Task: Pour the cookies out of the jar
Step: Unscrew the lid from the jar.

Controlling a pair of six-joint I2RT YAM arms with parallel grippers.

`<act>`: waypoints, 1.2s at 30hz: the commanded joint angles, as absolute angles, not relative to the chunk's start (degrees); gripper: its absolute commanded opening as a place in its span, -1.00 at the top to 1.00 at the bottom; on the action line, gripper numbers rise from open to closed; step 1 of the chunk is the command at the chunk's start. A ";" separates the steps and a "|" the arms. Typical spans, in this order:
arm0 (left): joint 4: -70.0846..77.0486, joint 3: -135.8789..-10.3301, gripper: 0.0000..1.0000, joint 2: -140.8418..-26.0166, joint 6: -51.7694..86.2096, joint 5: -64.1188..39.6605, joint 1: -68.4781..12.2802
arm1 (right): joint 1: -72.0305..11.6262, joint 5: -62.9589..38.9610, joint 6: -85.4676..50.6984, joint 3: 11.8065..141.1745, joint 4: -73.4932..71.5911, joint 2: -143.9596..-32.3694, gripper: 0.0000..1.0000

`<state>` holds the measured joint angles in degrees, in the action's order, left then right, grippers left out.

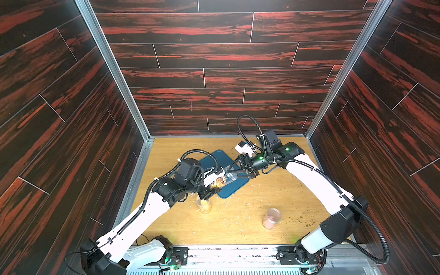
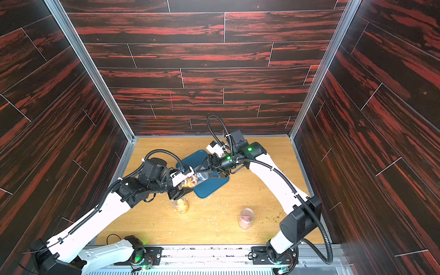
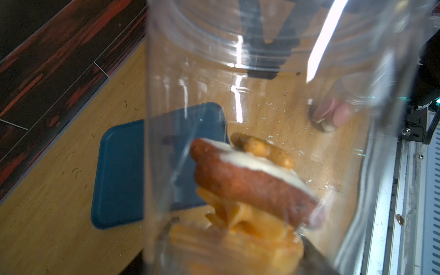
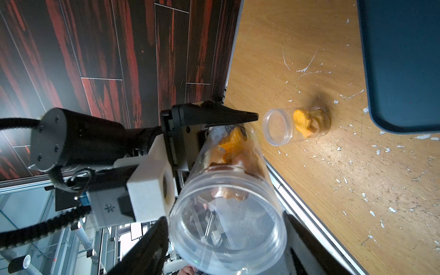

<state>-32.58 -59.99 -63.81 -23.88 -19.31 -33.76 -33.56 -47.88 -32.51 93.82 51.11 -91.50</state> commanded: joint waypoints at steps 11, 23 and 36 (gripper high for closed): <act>-32.43 -60.95 0.43 -63.46 -24.84 -19.73 -33.63 | -33.57 -49.92 -32.01 93.81 51.04 -93.60 -0.52; -33.40 -60.94 0.43 -63.49 -24.88 -19.51 -33.59 | -34.35 -50.03 -32.27 93.70 49.73 -94.56 -0.28; -34.80 -60.56 0.44 -63.11 -25.16 -20.17 -33.64 | -34.35 -46.61 -25.81 86.48 43.22 -90.49 -0.17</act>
<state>-35.73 -59.88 -63.88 -24.56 -17.87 -33.71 -34.11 -50.46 -31.00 88.75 45.39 -92.44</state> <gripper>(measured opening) 0.678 0.676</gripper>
